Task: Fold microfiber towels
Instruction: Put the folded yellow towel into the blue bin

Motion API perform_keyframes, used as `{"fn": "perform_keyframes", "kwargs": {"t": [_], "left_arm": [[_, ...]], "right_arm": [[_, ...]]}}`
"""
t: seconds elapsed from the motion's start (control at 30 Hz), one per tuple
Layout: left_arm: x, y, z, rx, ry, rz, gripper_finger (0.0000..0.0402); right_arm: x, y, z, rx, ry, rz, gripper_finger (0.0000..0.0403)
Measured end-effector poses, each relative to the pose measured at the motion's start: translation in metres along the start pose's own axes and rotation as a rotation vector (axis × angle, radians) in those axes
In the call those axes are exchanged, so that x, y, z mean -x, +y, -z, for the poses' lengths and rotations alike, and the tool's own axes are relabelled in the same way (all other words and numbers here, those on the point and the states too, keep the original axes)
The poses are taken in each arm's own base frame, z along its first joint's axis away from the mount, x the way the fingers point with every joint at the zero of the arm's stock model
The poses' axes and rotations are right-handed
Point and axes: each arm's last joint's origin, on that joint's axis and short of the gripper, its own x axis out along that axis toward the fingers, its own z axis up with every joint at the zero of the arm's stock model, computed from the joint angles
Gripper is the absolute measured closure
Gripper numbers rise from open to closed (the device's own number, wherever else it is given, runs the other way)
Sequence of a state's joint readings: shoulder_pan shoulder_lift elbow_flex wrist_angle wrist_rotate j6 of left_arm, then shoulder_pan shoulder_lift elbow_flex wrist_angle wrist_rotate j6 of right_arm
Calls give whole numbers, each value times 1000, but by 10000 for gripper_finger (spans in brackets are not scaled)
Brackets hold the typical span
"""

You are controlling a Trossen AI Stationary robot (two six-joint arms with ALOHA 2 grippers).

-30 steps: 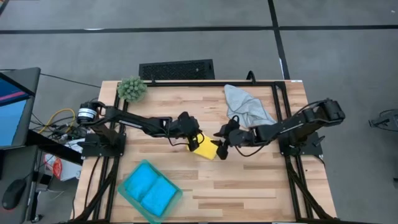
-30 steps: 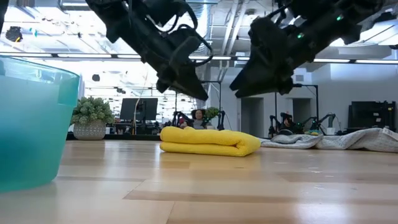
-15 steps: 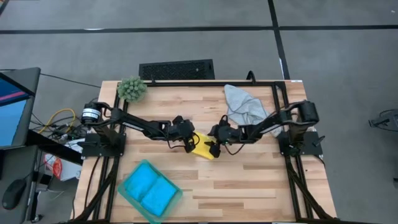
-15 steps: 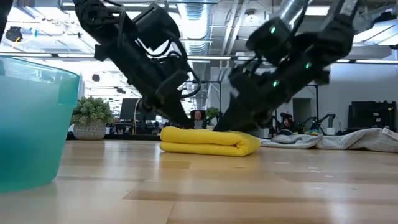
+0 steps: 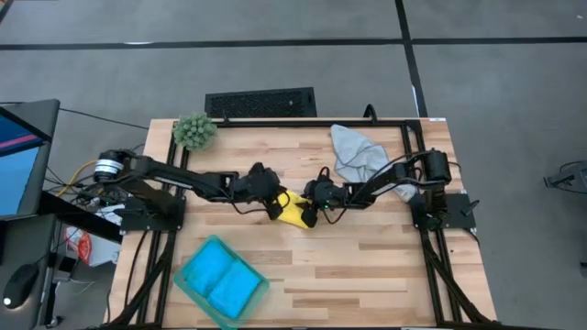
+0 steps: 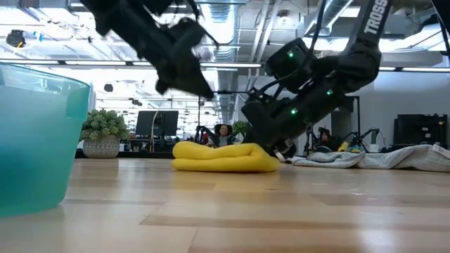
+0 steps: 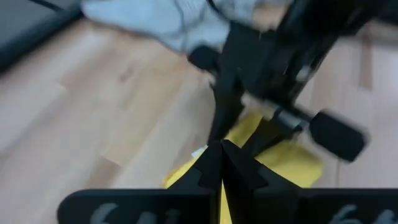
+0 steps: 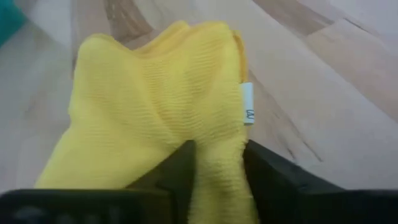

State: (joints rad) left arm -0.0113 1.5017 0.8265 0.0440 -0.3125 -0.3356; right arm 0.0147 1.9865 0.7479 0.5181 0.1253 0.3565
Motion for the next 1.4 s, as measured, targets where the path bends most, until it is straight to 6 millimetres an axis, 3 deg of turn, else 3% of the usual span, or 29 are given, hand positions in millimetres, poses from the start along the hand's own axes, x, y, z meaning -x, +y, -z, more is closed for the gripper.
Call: {"fn": "perform_keyframes", "kwargs": {"t": [0.27,0.4,0.63,0.8,1.2,1.4], "left_arm": [[79,14,-29,99,-117,15,402],[122,23,-23,274,-53,63,401],[173,29,20,610,311,43,401],[185,20,48,670,533,-95,401],[181,-30,93,730,838,-313,401],[185,-45,112,728,853,-409,401]], "right_arm": [[0,2,-5,-62,28,-63,382],[8,4,-18,-69,36,-114,386],[36,-4,-57,-105,-71,-175,388],[52,-8,-75,-115,-157,-189,388],[80,-6,-98,-98,-270,-230,388],[81,-6,-100,-91,-285,-232,388]]}}
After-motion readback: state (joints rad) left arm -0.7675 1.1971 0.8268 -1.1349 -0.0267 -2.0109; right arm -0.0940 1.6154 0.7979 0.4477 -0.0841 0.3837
